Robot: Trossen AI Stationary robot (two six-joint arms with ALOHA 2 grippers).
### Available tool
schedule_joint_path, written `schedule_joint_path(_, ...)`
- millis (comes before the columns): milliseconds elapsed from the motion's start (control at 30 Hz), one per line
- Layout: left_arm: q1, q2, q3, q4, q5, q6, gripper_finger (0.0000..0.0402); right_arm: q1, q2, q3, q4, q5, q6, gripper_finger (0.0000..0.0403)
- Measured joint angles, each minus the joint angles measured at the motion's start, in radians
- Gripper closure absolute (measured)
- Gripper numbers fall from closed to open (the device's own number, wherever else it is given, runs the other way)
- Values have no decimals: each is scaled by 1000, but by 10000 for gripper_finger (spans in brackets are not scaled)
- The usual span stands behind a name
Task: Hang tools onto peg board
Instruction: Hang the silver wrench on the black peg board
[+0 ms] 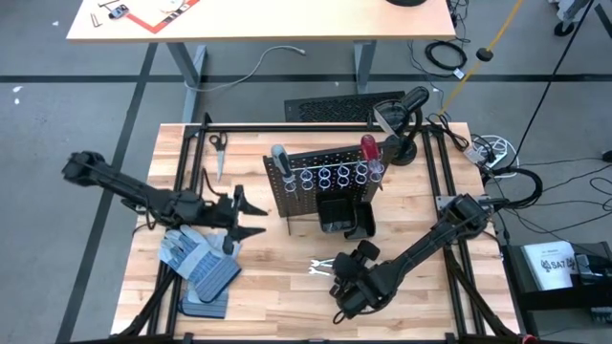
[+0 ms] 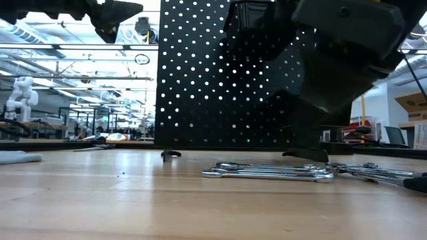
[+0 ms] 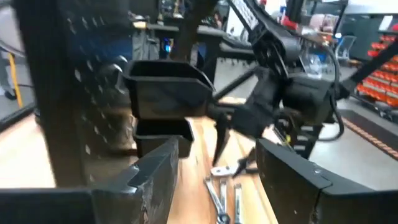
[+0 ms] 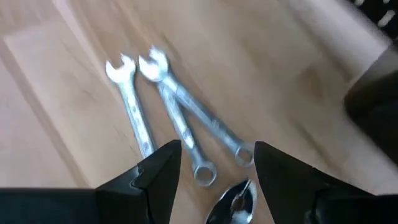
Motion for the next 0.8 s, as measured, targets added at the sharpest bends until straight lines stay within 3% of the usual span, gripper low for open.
schedule_joint_path(100,-28,27,-1,10,-24,-16,191,17,0,0,51,64,-39,204)
schedule_joint_path(200,-66,56,-1,10,-52,-36,227,36,0,0,123,133,-47,204)
schedule_joint_path(300,-117,85,-1,10,-131,-49,285,57,0,0,182,202,-57,204)
schedule_joint_path(433,-170,102,-1,9,-216,8,381,93,0,0,250,385,-56,204)
schedule_joint_path(600,-215,66,-1,8,-263,58,394,138,0,0,389,616,-80,204)
schedule_joint_path(800,-309,-99,-1,-45,-310,134,396,182,0,0,548,721,-183,204)
